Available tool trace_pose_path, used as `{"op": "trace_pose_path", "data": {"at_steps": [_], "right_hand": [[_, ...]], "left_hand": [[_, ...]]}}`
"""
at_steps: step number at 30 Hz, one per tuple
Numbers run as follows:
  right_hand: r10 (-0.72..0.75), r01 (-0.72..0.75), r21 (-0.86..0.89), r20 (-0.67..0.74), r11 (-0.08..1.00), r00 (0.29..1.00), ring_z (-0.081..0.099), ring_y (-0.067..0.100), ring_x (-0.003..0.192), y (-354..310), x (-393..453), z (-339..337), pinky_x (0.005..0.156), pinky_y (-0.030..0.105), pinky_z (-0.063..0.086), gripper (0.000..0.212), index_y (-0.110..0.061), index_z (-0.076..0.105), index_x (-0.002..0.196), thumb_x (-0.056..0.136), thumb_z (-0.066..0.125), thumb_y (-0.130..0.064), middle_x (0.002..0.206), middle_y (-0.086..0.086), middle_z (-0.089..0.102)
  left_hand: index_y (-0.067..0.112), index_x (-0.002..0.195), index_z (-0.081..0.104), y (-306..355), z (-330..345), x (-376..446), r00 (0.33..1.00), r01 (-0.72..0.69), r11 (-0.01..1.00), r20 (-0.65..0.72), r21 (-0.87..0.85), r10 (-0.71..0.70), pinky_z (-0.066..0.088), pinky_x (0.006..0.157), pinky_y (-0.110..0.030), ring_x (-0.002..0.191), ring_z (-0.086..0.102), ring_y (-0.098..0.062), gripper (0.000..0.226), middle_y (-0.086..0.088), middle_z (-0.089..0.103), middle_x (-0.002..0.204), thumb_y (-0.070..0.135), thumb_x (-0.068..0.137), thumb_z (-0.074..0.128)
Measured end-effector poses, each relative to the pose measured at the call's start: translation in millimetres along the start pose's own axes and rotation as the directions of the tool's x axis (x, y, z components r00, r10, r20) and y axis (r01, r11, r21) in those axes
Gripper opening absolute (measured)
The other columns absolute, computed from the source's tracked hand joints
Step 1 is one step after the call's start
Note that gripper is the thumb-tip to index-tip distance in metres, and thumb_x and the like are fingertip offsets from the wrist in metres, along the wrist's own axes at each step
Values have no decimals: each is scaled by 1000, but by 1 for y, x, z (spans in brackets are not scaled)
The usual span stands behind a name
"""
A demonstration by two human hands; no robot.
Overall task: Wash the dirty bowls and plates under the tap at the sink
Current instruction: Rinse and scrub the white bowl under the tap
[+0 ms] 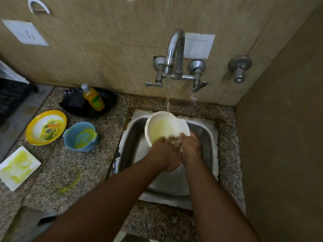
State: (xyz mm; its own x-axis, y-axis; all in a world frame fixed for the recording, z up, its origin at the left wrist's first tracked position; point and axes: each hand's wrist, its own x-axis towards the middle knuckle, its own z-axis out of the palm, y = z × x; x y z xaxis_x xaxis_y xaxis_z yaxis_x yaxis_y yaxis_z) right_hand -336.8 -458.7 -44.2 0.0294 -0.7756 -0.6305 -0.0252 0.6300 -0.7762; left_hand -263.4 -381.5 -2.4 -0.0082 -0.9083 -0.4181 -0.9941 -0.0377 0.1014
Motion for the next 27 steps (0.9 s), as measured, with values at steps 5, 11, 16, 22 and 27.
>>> {"op": "trace_pose_path", "data": {"at_steps": [5, 11, 16, 22, 27], "right_hand": [[65, -70, 70, 72, 995, 995, 73, 30, 93, 3, -13, 14, 91, 48, 61, 30, -23, 74, 112, 94, 59, -3, 100, 5, 77], [125, -124, 78, -6, 989, 992, 75, 25, 85, 31, -27, 20, 81, 46, 64, 37, -42, 78, 82, 78, 52, -16, 88, -7, 79], [69, -71, -43, -56, 997, 996, 70, 22, 90, 30, -28, 11, 85, 36, 61, 34, -33, 78, 108, 86, 59, -18, 97, -7, 75], [-2, -7, -107, -83, 994, 997, 70, 24, 94, 27, -14, 7, 86, 38, 61, 28, -25, 75, 119, 94, 63, -20, 107, -1, 76], [11, -20, -64, -135, 998, 991, 65, 18, 81, 22, -17, 6, 64, 22, 49, 25, -28, 75, 110, 95, 60, -15, 95, -4, 72]], "left_hand": [[22, 164, 11, -33, -19, -5, 941, -87, 993, 334, 80, 55, 5, 128, -51, 159, -7, -28, 59, 0, -1, 173, 43, 109, 18], [24, 164, -1, -48, 6, -3, 963, 116, 979, 222, 168, -152, -7, 127, -49, 158, -13, -26, 72, -3, -9, 173, 53, 104, 25], [21, 163, -10, -24, 15, -7, 966, 142, 988, 226, -58, -126, 1, 127, -51, 160, -4, -29, 78, -8, -7, 173, 55, 102, 24], [28, 163, 22, -29, 15, -9, 962, -20, 961, 257, -276, 93, 16, 124, -39, 156, 21, -27, 61, -1, 21, 170, 49, 106, 19], [31, 164, -6, -43, 19, 11, 974, 11, 1000, 228, -9, -9, 0, 128, -47, 160, -6, -25, 64, -1, -7, 173, 53, 108, 16]]}}
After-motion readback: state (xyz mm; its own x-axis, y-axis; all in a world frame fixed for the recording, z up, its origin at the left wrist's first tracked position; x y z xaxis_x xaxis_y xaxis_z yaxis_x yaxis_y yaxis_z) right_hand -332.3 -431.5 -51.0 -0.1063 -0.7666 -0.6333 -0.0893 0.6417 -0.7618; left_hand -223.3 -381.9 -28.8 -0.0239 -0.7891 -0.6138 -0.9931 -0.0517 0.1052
